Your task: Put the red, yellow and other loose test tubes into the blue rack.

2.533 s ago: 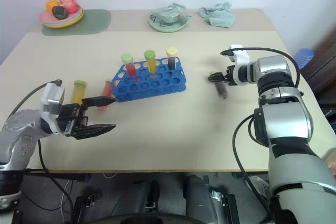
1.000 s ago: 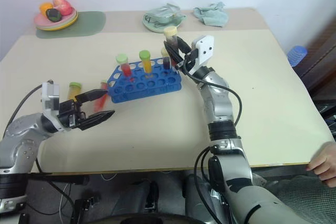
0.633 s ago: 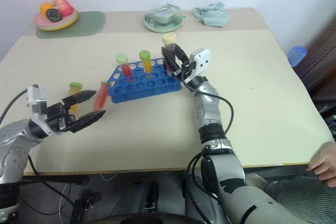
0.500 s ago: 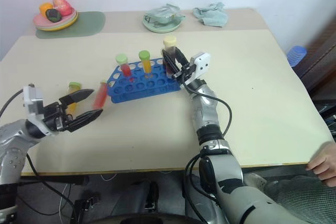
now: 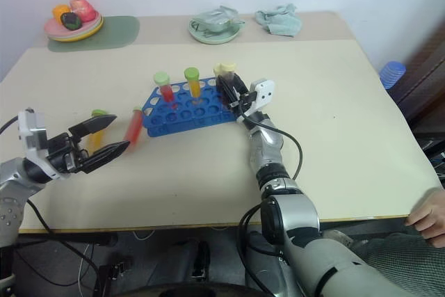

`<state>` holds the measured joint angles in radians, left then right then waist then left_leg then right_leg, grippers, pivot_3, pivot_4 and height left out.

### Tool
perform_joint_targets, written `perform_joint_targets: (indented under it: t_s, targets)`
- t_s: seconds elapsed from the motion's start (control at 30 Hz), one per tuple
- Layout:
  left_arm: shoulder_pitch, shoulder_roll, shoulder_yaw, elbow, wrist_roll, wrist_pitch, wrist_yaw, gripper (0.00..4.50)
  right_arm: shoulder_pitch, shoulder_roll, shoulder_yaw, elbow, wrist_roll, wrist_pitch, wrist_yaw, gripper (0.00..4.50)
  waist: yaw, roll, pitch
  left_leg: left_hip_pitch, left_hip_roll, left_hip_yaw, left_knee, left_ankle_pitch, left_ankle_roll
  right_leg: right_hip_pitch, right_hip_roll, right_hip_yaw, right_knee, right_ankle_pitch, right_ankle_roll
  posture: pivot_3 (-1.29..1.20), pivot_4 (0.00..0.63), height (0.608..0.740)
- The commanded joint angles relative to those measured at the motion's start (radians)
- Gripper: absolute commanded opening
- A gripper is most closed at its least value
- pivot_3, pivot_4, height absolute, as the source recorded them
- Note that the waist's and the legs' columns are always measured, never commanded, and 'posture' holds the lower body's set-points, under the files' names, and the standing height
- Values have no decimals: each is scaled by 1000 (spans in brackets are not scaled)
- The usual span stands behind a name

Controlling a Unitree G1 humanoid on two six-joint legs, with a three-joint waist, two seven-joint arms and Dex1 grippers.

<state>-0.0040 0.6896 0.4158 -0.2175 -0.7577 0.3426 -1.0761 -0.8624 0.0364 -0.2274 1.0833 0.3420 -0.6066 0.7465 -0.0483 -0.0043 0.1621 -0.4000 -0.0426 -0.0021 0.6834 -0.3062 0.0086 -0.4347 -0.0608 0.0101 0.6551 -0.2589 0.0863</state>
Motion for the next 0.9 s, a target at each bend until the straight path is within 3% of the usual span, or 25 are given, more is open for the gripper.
perform_joint_targets:
  t_s: [0.03, 0.2, 0.33, 0.43, 0.73, 0.9]
  targets:
    - [11, 13, 37, -45, -24, 1, 10, 4500, -5, -13, -17, 38, -11, -27, -16, 1182, 0, 0, 0, 2, 0, 0, -1, 0, 0, 2, 0, 0, -1, 0, 0, 0, 150, 740]
    - [13, 14, 38, -46, -29, 0, 16, 4500, 11, -9, -18, 55, -26, -51, -20, 1182, 3, 0, 0, 9, 0, 0, -3, -1, 1, 10, 0, 0, -4, 0, 0, 0, 150, 740]
    - [13, 4, 46, -45, -45, 9, 37, 4500, 28, -6, -3, 56, -65, -116, -70, 2811, 2, 0, 0, 9, 0, 0, -3, -1, 1, 9, 0, 0, -4, 0, 0, 0, 150, 740]
    - [8, -5, 52, -43, -56, 8, 53, 4500, 32, -10, 2, 57, -95, -153, -119, 4351, 1, 1, 0, 9, 0, 0, -3, -1, 1, 9, 0, 0, -4, 0, 0, 0, 150, 740]
    - [-6, -22, 40, -33, -67, -2, 80, 4500, 57, -49, 12, 22, -126, -142, -139, 4439, 0, 0, 0, 9, 0, 0, -3, 0, 0, 9, 0, 0, -4, 0, 0, 0, 150, 740]
    - [-4, -34, 34, -31, -63, -8, 80, 4500, 126, -84, 59, -221, -86, 98, -64, 4439, 3, 0, 0, 9, 0, 0, -3, -1, 1, 9, 0, 0, -4, 0, 0, 0, 150, 740]
